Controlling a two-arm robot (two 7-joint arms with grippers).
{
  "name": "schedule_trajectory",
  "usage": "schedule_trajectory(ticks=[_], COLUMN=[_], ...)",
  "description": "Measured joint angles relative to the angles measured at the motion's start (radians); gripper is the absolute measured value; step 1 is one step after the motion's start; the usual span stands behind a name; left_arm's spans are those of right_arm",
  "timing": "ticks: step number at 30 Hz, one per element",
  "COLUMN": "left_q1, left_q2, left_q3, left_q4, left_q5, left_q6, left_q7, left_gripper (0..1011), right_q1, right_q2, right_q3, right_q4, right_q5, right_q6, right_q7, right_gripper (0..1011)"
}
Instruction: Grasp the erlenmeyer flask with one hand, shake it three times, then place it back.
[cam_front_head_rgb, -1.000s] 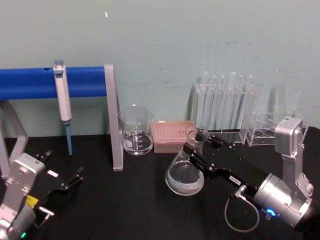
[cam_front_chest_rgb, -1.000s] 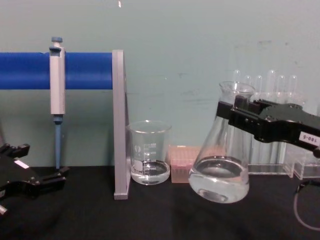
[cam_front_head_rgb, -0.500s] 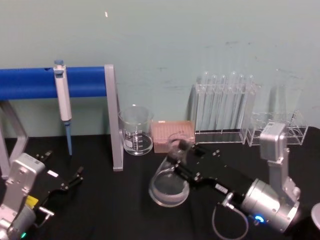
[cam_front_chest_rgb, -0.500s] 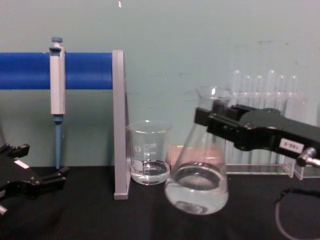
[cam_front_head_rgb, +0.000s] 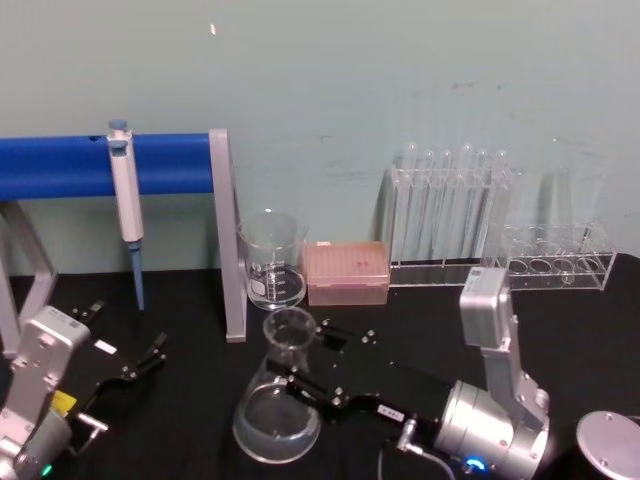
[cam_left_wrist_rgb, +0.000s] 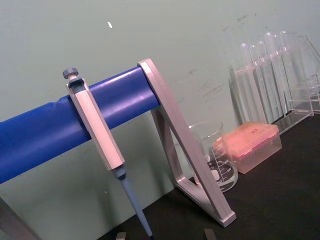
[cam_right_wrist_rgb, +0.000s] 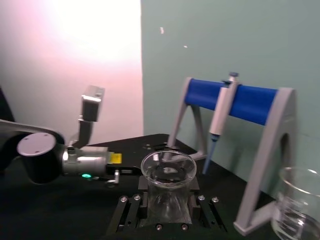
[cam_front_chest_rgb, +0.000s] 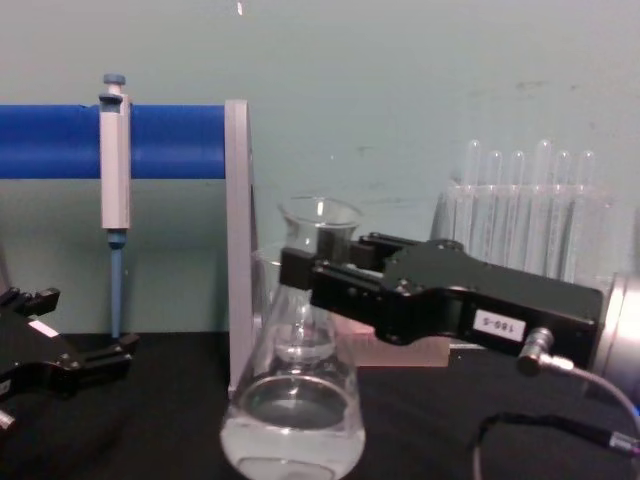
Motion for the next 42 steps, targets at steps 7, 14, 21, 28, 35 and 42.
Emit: schedule_trajectory(ticks=[7,14,21,28,35,42], left_q1=[0.000,0.000,0.000,0.000,0.000,0.000], left_q2=[0.000,0.000,0.000,0.000,0.000,0.000], left_q3=[0.000,0.000,0.000,0.000,0.000,0.000], left_q4=[0.000,0.000,0.000,0.000,0.000,0.000], left_q5=[0.000,0.000,0.000,0.000,0.000,0.000], left_q6=[0.000,0.000,0.000,0.000,0.000,0.000], left_q7=[0.000,0.000,0.000,0.000,0.000,0.000], left_gripper=[1001,1001,1001,1001,1001,1001], right_q1=[0.010,0.012,0.004,-0.010,-0.040,-0.075], right_q2=[0.001,0.002,0.000,0.001,0.010,0.026], right_q3=[-0.022,-0.027,-0.012,0.025,0.092,0.163], right_q4=[0.001,0.003,0.006,0.007,0.002,-0.014], right_q5=[0.007,0.010,0.003,-0.008,-0.025,-0.040], right_q6=[0.000,-0.005,-0.020,-0.027,-0.028,-0.028], right_q7=[0.008,-0.004,-0.042,-0.093,-0.163,-0.228], right_gripper=[453,456,456,456,456,456])
